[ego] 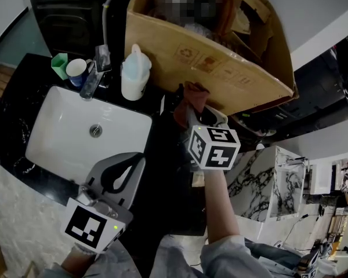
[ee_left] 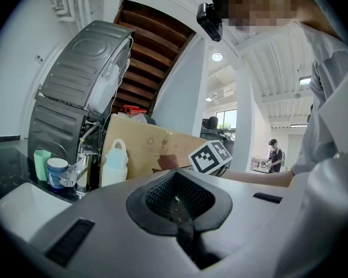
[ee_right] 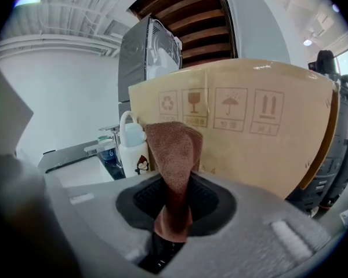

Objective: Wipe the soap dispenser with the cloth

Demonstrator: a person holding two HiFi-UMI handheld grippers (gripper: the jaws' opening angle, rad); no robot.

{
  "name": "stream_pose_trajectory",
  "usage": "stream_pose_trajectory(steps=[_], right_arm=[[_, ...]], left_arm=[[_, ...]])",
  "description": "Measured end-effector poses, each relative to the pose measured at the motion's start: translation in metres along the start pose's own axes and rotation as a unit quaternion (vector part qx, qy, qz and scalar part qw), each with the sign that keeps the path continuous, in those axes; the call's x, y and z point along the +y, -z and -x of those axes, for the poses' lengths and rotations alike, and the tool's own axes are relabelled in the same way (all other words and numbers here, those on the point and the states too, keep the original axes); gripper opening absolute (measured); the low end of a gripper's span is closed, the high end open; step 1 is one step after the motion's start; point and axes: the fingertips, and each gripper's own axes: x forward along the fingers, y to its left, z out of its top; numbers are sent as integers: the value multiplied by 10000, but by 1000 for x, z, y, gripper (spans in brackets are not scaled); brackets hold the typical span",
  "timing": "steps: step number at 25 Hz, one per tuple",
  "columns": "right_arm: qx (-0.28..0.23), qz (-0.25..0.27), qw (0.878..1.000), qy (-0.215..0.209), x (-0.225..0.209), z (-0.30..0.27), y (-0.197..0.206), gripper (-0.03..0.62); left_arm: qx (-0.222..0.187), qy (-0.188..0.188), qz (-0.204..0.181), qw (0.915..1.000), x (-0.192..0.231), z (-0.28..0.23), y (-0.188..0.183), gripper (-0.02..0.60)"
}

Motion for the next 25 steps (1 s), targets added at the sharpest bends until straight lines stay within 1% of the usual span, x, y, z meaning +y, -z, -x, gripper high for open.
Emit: stream_pose_trajectory(steps=[1,4,7,10,13,16,17,20,21,24,25], right_arm=[[42,4,10000,32,-4,-2,3,75],[186,-36,9998,115,-14,-8,15,75],[344,-114,9992,160,-20,-16,29,75],[497,-156,9984,221,-24,-23,42,75],[597,-250,9976,247,-26,-27,52,75],[613,-304,9974,244,-22,-27,58,75],[609,-309,9974,241,-21,-27,59,75],[575,-317,9976,231,-15,-22,60,75],[557,-328,9977,219,-13,-21,60,75],[481,-347,9981,147,-5,-15,57,75],[454,-346,9983,113,-1,-14,56,75]], left_arm=[[-20,5,-58,10000,1,0,0,3],[7,-15,-52,10000,2,-2,0,3],[118,-74,112,9998,3,-3,4,3],[67,-88,-49,9999,7,-3,4,3],[161,-125,131,9997,7,-3,7,3],[209,-135,170,9995,8,-3,9,3],[186,-123,103,9997,9,-4,9,3],[-20,-47,-357,9994,12,-4,5,3],[-22,-39,-352,9994,11,-4,5,3],[184,-73,116,9997,7,-4,10,3],[204,-70,156,9996,7,-4,11,3]])
